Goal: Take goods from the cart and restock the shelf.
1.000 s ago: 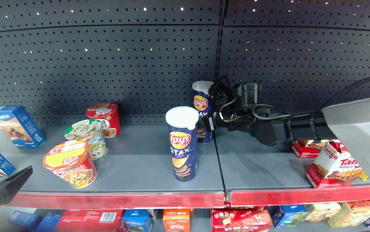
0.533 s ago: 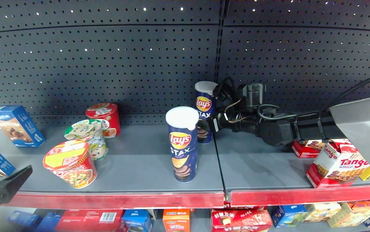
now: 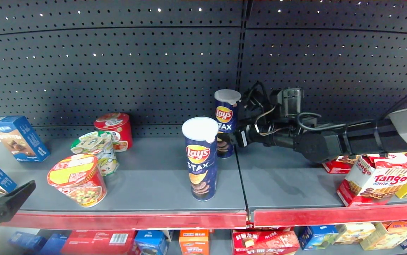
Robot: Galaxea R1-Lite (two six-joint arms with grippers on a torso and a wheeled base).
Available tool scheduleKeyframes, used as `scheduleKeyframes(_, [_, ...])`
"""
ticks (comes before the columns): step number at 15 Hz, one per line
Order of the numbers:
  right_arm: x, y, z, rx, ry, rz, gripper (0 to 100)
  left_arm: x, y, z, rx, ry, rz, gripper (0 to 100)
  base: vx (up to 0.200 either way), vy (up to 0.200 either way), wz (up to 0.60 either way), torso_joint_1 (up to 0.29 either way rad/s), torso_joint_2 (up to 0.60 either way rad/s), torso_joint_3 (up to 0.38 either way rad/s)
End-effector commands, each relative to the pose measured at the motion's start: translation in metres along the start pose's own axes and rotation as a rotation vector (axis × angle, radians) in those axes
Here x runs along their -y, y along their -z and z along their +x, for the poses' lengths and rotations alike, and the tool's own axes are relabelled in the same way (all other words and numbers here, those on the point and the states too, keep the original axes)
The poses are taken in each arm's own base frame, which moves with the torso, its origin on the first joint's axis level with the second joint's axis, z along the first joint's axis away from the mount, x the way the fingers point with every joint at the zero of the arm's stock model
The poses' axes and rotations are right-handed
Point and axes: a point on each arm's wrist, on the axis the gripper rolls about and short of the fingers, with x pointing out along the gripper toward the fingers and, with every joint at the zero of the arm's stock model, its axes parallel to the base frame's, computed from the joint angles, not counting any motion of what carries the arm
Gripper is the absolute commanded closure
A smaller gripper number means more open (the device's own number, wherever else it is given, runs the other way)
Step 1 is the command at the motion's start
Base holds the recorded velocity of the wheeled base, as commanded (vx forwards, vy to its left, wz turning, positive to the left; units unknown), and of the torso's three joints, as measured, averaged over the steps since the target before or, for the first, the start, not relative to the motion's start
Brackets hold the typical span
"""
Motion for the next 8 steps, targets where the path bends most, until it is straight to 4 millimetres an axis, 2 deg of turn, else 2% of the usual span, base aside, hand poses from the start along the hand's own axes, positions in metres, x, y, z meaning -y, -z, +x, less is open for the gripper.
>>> scheduleKeyframes(1, [-0.003,-0.01,-0.024,0.013,-0.003,-0.001,0,0.0,0.003,0.001,-0.011,0.0,0.002,0,0.0,0.0,0.0,0.0,0.0,0.0])
scheduleKeyframes(4, [-0.011,-0.013,-0.058,0.001,-0.013,0.026,0,0.0,0.004,0.001,-0.014,0.0,0.001,0,0.0,0.0,0.0,0.0,0.0,0.0])
scheduleKeyframes(8, [-0.017,-0.023,-0.115,0.026,0.005,0.035,0,0.001,0.011,0.002,-0.039,0.0,0.005,0,0.0,0.0,0.0,0.0,0.0,0.0])
